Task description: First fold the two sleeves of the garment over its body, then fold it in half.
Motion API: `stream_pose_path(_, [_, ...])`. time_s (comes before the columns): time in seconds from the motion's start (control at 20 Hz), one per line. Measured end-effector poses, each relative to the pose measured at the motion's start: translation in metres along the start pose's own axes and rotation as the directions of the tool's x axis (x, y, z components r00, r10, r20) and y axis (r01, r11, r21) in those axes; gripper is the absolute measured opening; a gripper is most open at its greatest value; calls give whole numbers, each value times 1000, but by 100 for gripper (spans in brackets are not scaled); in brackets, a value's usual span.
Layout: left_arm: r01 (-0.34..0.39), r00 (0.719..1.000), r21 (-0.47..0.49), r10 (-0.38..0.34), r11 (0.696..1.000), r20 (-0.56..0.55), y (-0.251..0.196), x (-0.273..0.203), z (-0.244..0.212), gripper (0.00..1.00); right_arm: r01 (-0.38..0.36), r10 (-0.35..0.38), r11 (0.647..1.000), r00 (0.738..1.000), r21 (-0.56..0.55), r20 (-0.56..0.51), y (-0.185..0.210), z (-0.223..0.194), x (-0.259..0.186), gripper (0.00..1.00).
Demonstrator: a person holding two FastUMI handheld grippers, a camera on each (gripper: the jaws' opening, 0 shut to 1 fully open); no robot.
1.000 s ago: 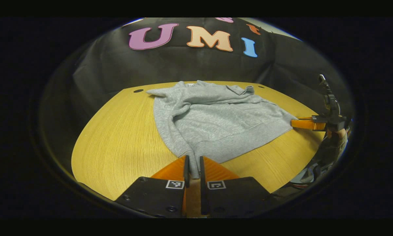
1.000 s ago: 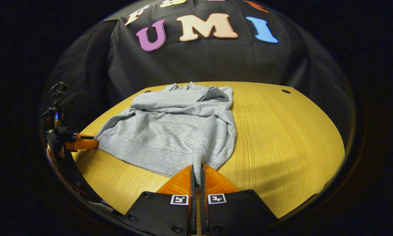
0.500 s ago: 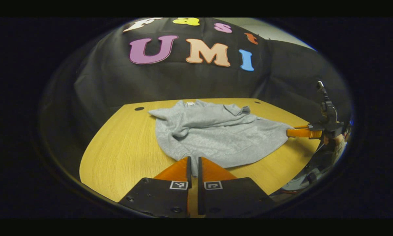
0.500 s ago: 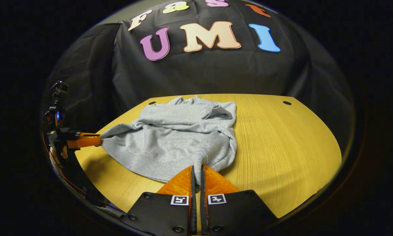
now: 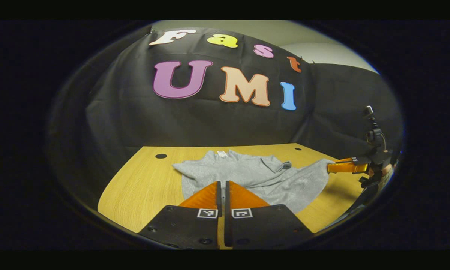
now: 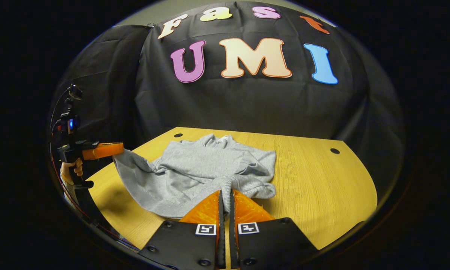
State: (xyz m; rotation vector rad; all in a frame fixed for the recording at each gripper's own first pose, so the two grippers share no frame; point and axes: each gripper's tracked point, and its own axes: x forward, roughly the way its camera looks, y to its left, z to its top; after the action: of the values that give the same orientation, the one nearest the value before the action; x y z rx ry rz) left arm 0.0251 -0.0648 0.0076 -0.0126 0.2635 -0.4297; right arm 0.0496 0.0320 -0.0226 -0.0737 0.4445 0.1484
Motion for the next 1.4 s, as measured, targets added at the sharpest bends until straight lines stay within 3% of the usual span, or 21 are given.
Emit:
stream_pose_path(0.35, [8, 1000, -34, -8, 999, -1, 15, 59, 22, 0, 5, -5, 999, 1000, 32, -2, -17, 41, 49, 7])
stream_pose_path(0.65, [-53, 999, -64, 54, 996, 6, 45, 122, 46, 0, 29, -23, 997, 997, 77, -79, -34, 53, 121, 6])
stream_pose_path(0.95, [-109, 994, -61, 107, 992, -37, 67, 182, 39, 0, 52, -15, 982, 979, 180, -203, -63, 38, 188, 6])
stream_pose_path(1.2, [-117, 990, -65, 112, 991, -86, 70, 204, 21, 0, 72, -10, 971, 965, 229, -261, -70, 15, 221, 6])
stream_pose_path(1.25, [-119, 990, -73, 113, 990, -84, 69, 204, 20, 0, 92, -38, 973, 968, 210, -248, -78, 16, 224, 14])
stream_pose_path(1.3, [-122, 990, -77, 116, 990, -77, 70, 204, 20, 0, 106, -56, 975, 968, 197, -243, -84, 17, 226, 28])
stream_pose_path(1.4, [-146, 988, -65, 142, 987, -65, 76, 204, 25, 0, 124, -78, 973, 970, 195, -229, -91, 24, 221, 63])
